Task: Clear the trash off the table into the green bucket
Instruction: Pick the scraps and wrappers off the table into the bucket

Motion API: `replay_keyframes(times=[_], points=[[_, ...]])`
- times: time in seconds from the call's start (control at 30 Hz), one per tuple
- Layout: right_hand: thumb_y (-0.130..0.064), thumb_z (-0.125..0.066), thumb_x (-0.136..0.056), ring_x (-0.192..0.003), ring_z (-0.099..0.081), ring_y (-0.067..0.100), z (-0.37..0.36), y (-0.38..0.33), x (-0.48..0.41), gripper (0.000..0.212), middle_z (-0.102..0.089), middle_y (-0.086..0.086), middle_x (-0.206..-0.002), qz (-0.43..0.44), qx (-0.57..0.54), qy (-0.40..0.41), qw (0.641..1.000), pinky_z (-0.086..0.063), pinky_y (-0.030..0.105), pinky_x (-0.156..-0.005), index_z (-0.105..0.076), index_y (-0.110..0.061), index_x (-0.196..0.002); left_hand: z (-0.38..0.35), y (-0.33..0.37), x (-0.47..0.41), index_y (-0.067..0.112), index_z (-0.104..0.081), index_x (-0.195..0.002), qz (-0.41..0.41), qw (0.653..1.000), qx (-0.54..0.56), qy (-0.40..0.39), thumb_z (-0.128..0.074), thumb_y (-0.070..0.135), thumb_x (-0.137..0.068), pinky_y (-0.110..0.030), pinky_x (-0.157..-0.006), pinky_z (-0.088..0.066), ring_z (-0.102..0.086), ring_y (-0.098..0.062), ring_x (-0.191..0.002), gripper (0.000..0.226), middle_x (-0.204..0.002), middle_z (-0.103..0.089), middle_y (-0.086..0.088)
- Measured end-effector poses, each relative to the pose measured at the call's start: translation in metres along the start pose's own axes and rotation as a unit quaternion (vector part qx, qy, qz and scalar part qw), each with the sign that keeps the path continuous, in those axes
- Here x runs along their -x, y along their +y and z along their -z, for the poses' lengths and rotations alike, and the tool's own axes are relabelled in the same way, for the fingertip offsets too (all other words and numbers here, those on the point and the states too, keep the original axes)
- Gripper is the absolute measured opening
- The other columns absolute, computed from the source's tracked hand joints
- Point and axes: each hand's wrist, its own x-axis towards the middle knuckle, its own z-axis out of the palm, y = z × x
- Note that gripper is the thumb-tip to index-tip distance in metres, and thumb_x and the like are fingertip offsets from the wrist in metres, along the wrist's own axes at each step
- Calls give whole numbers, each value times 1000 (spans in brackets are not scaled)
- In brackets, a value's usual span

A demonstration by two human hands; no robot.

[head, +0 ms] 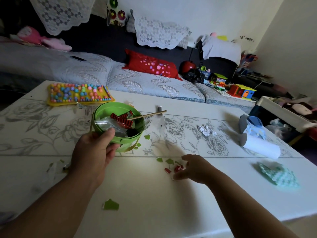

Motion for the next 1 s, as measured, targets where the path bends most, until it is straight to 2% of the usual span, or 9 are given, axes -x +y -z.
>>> replay_keyframes(times=[0.07, 0.1, 0.2, 0.3, 0.43, 0.57, 0.7, 0.93, 1.0], points=[[-46, -81, -64, -76, -57, 12, -6, -4, -4, 48, -64, 1, -88, 10, 9, 27, 1000, -41, 21, -60, -66, -14, -97, 0, 0, 1, 21, -63, -81, -1, 1000, 1, 2, -66, 24, -86, -12, -45, -48, -65, -11, -70, 7, -70, -67, 5], [-46, -80, -65, -67, -57, 11, -10, -7, -6, 43, -64, -1, -76, 11, -3, 49, 999, -39, 21, -55, -66, -12, -87, -1, 0, 1, 20, -63, -82, -2, 1000, -1, 2, -66, 25, -87, -12, -46, -48, -65, -11, -71, 7, -72, -67, 4], [-37, -83, -64, -57, -58, 10, -18, -15, -15, 30, -63, -4, -61, 0, -33, 66, 997, -42, 20, -52, -65, -15, -72, -1, 0, 2, 20, -63, -83, -4, 1000, -6, 2, -65, 25, -87, -12, -47, -49, -65, -12, -72, 7, -78, -66, 1], [-30, -81, -67, -42, -51, 8, -15, -24, -18, 23, -55, -5, -43, -9, -5, 31, 999, -39, 18, -47, -67, -13, -63, -1, 0, 2, 20, -63, -82, -5, 1000, -5, 1, -65, 25, -88, -12, -47, -49, -64, -12, -73, 8, -78, -66, 2], [-24, -82, -68, -44, -53, 13, -10, -26, -21, 20, -60, -1, -47, -22, -26, -5, 999, -43, 18, -51, -70, -9, -64, -1, 0, 2, 19, -63, -82, -7, 1000, -6, -3, -64, 25, -88, -12, -49, -50, -64, -11, -72, 9, -77, -66, 2], [-28, -83, -65, -52, -56, 13, -9, -29, -21, 22, -70, 5, -67, -16, -4, 5, 1000, -45, 21, -57, -67, -14, -67, 0, -1, 2, 19, -64, -84, -5, 1000, -9, -3, -65, 27, -87, -13, -50, -50, -65, -11, -72, 8, -79, -67, 1], [-25, -84, -67, -62, -61, 12, -9, -33, -17, 27, -65, -2, -67, -8, -11, 5, 1000, -47, 20, -54, -73, -14, -89, 1, -3, 1, 18, -64, -86, 0, 1000, -13, 3, -67, 29, -86, -14, -50, -50, -66, -10, -71, 11, -78, -68, 2], [-18, -82, -70, -53, -61, 6, -11, -33, -11, 30, -64, -4, -64, -8, -42, 8, 999, -44, 16, -48, -70, -11, -96, 1, -3, 1, 18, -64, -85, 0, 1000, -18, 6, -67, 28, -86, -15, -51, -50, -65, -9, -69, 10, -76, -68, 1], [-15, -77, -75, -52, -59, 7, -10, -35, -8, 21, -63, -5, -62, 1, -33, 1, 999, -44, 16, -48, -72, -10, -95, 1, -3, 2, 18, -64, -85, 0, 1000, -18, 6, -67, 28, -86, -15, -50, -50, -66, -10, -69, 11, -77, -68, 1]])
